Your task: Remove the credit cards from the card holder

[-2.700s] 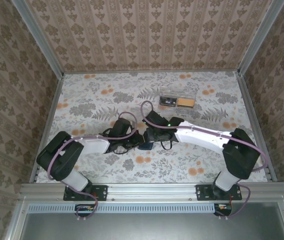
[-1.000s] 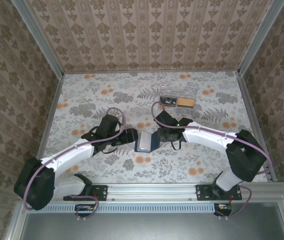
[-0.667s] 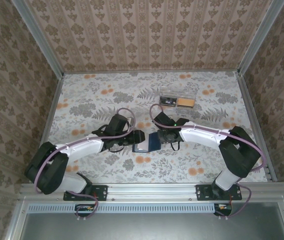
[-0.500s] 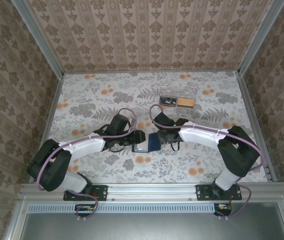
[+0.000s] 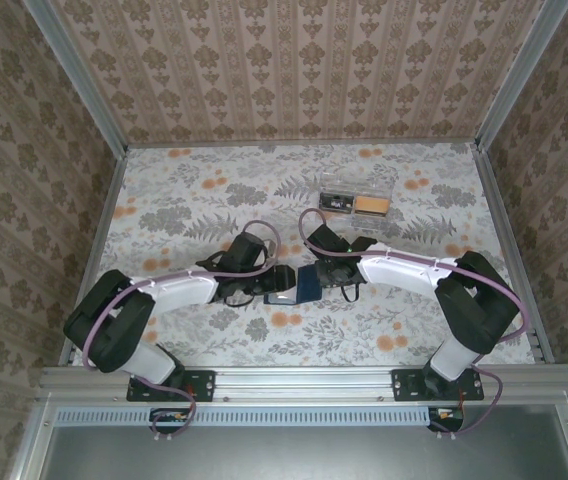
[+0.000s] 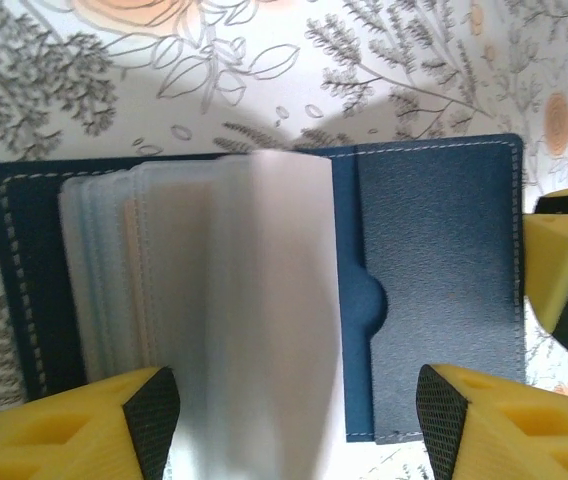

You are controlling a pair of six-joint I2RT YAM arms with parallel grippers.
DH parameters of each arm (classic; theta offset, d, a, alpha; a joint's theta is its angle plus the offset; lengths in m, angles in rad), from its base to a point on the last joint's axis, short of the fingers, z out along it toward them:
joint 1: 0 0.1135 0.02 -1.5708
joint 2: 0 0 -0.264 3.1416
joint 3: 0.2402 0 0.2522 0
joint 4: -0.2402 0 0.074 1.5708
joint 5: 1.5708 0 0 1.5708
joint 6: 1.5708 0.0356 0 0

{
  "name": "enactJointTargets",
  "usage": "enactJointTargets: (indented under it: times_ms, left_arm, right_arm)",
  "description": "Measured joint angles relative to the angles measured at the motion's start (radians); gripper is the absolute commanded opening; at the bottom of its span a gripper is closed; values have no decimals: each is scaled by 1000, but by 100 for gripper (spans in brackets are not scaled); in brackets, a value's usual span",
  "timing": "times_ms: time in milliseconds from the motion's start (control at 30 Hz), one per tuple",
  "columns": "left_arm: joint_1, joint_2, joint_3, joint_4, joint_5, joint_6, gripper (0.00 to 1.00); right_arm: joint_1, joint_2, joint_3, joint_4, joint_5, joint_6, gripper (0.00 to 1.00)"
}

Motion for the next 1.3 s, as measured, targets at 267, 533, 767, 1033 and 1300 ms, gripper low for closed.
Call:
enactJointTargets:
  times_ms: [267, 533, 767, 1033, 1300]
  left_arm:
    - [-7, 3, -2, 60, 40, -27, 84]
    - [-7, 3, -6, 112, 82, -45, 95]
    - [-15, 3, -13, 179, 130, -53, 92]
    - [-63, 10, 19, 201, 163, -52, 89]
    - [-113, 126, 104, 223, 173, -53, 79]
  right_arm:
    - [0, 3, 0, 1, 0, 0, 33]
    - [0, 15, -7, 9, 0, 3, 34]
    - [0, 15, -11, 25, 0, 8, 35]
    - [-32, -36, -92, 47, 0, 60, 42]
    - [-124, -310, -251, 63, 15, 141, 46]
